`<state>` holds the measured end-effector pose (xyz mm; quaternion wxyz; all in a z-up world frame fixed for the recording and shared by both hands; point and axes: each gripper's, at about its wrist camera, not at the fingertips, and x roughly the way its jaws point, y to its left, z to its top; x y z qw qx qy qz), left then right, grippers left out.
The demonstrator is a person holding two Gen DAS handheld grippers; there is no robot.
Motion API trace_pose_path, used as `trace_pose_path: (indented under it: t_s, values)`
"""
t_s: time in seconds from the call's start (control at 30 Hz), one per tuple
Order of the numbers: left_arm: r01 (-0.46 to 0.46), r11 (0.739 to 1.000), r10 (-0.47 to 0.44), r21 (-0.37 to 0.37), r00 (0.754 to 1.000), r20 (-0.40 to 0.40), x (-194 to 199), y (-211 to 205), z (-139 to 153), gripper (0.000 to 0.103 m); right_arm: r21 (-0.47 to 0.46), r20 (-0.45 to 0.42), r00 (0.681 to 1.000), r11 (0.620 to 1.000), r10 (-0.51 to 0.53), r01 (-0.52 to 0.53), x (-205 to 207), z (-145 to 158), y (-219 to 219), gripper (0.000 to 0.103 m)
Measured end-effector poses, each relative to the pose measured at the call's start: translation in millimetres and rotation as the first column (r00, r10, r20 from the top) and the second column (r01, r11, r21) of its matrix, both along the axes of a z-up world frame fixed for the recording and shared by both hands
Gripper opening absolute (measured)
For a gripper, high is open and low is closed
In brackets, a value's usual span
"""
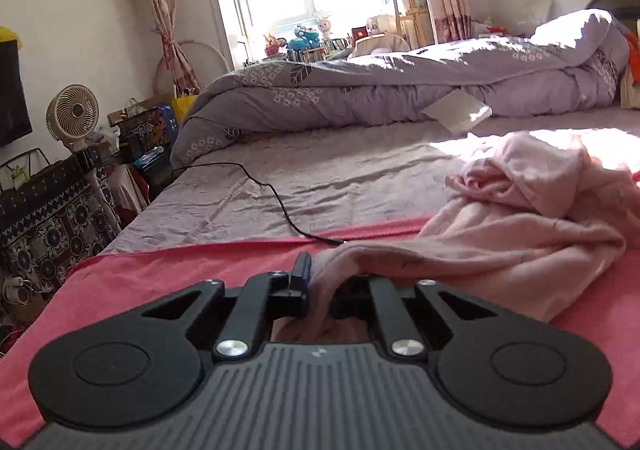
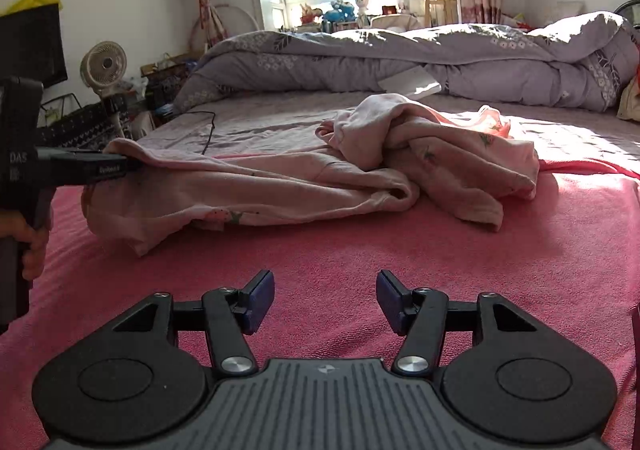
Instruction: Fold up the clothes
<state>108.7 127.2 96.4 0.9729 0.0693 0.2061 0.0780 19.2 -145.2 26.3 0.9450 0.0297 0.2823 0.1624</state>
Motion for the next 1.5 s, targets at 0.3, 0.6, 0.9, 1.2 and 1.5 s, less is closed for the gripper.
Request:
trace_pose_path:
  t_s: [0.3,0.6,0.9,1.2,1.5]
  values:
    - [0.068,0.997,-0.038,-0.047,0.879,0.475,-95.3,-1.1,160.2,0.009,0.048,0.009,1.0,0.999,-0.021,0.021,-13.9,4.6,-16.2,0.071]
    - [-0.021,0.993,-0.037,0.119,0.882,0.47,-205.4,49.2,152.1,0.011,0.071,-0.029,0.999,0.997,0.036,-0.034,-12.7,-3.0,-5.8,0.085]
    - [-0.239,0.969,0.219,0.059,0.946,0.237,-237.2,153.8,64.1,0.011,-0.045,-0.176,0.984,0.999,-0.029,0.022,58.5,-18.3,36.4,0.086]
    - [-0.296,0.954,0.284,0.049,0.943,0.174,-252.0,190.0,27.0,0.018,-0.05,-0.172,0.878,0.894,-0.447,0.446,185.7,-4.4,-37.6,0.067]
    - [-0.326,0.945,0.321,0.003,0.933,0.163,-238.4,201.0,24.3,0.018,0.262,-0.356,0.915,0.96,0.192,-0.1,126.2,-25.6,61.8,0.087]
